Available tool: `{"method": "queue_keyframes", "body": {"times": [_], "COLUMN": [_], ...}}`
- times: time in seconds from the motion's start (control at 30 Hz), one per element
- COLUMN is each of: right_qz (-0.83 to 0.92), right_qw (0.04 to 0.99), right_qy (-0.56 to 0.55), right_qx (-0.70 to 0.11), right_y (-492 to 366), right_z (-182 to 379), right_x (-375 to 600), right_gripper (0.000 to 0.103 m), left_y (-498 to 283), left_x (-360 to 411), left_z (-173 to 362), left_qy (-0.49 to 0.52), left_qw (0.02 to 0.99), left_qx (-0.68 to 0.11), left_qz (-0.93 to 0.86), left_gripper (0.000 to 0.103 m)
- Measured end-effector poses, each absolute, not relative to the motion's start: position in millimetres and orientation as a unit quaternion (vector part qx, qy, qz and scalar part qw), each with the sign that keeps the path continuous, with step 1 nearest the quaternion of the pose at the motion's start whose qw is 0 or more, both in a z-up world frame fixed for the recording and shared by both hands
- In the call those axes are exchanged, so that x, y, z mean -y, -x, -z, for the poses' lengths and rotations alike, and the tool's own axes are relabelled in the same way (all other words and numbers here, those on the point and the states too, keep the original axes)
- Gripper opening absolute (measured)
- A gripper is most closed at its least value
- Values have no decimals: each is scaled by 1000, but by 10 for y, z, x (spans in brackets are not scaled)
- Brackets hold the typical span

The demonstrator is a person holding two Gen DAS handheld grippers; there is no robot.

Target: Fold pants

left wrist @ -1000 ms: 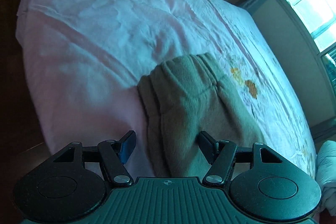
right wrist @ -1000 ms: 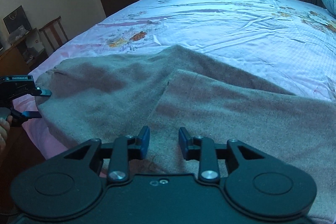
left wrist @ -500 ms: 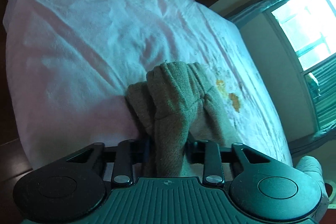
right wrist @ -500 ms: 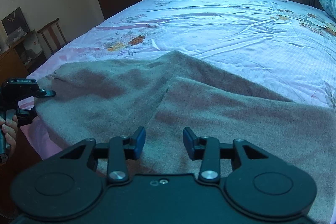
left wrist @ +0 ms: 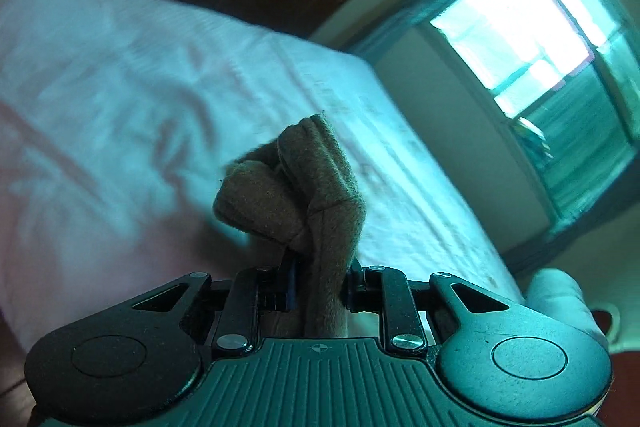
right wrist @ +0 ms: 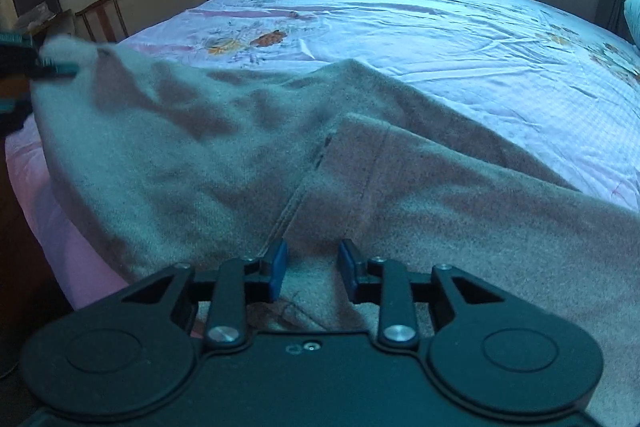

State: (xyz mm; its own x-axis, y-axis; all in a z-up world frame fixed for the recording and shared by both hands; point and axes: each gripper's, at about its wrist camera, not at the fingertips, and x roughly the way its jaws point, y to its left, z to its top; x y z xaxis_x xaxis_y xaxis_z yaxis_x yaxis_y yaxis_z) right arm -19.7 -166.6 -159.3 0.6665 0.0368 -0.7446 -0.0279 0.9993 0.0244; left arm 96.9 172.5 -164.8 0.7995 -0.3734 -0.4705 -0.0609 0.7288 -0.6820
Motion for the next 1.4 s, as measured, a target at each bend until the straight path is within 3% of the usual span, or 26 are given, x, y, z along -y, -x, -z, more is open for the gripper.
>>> {"method": "queue_keyframes", "body": {"times": [0.2,0.27,0.33,0.47,0.57,0.7,0.73,0.8,0.83,0.87,0.9,1.1,1.27,1.3,1.4], "right_qz": [-24,-30,-18,7,21,32,30,29,27,23,21,21,30,31,34], "right_qw": [915,916,919,923,924,923,922,920,919,919,919,919,919,918,916], "right_qy": [-48,-84,-103,-127,-141,-151,-153,-158,-161,-164,-165,-178,-199,-205,-219], "right_qx": [-401,-391,-381,-363,-354,-352,-355,-358,-358,-358,-358,-350,-339,-337,-335], "right_y": [241,294,367,560,665,738,740,748,749,754,766,845,908,921,932], "right_z": [1540,1481,1405,1269,1224,1232,1254,1287,1302,1317,1320,1327,1333,1339,1370], "right_x": [1775,1870,1962,2203,2386,2541,2554,2553,2547,2549,2539,2582,2725,2754,2830], "right_gripper": [23,28,29,33,39,47,47,47,48,48,48,52,55,55,56], "left_y": [-796,-710,-635,-407,-385,-453,-477,-539,-581,-583,-548,-626,-901,-950,-1079], "left_x": [-1193,-941,-689,-85,26,-51,-49,-4,57,153,253,980,1200,1222,1153], "left_z": [1199,1080,989,877,983,1070,1072,1079,1075,1043,1021,1116,1419,1468,1557], "left_qy": [303,286,280,233,226,122,97,53,35,18,0,-109,-155,-163,-156], "left_qw": [891,888,874,865,872,913,919,919,918,921,925,928,915,911,913], "left_qx": [-282,-281,-284,-288,-322,-345,-343,-357,-360,-354,-341,-321,-352,-361,-366], "left_qz": [185,225,278,339,292,181,171,162,165,164,166,156,123,116,94], "left_gripper": [22,16,3,3,3,4,7,28,60,81,84,85,84,82,55]}}
